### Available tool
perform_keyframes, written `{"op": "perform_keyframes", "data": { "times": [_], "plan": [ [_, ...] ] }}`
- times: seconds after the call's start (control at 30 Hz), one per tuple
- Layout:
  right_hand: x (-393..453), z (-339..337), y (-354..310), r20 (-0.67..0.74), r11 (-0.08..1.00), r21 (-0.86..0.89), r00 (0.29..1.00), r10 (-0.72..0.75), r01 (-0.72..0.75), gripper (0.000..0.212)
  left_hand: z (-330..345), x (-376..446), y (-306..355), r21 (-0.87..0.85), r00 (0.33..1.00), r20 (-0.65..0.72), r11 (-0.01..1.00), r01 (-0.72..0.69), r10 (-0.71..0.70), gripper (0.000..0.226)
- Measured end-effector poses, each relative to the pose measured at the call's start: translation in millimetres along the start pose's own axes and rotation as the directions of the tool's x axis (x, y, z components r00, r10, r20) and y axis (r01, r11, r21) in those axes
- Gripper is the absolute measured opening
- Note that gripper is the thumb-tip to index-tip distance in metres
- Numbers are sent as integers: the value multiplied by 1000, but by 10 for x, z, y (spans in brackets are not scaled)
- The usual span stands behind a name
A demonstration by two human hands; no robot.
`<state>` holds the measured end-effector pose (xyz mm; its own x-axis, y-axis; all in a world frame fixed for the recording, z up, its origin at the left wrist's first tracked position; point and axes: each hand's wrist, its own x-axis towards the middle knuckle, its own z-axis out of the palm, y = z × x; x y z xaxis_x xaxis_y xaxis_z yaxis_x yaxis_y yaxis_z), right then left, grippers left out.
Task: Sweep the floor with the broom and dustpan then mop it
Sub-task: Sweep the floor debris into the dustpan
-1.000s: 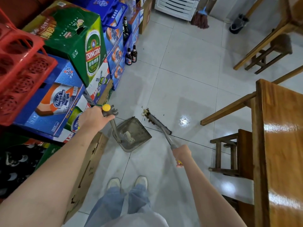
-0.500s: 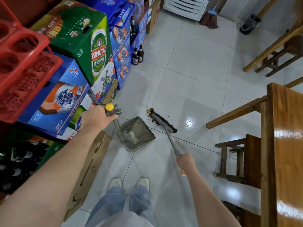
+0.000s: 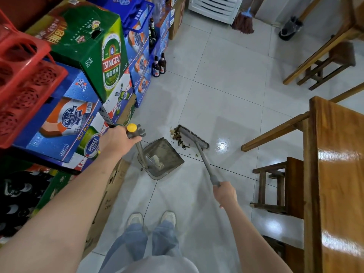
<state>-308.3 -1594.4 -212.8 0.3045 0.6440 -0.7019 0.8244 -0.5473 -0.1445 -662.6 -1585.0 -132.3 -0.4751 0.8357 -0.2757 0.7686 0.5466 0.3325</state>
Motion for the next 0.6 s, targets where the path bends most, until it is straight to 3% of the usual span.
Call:
{"op": "perform_keyframes", "data": {
  "times": [0.27, 0.6],
  "plan": [
    [318, -168, -255, 44, 998, 51, 998, 44, -46, 28, 32, 23, -13, 47, 1000, -10, 999, -4, 5, 42],
    [54, 234, -247, 185, 990, 136, 983, 7, -32, 23, 39, 27, 5, 46, 1000, 1, 999, -7, 7, 43]
  ]
}}
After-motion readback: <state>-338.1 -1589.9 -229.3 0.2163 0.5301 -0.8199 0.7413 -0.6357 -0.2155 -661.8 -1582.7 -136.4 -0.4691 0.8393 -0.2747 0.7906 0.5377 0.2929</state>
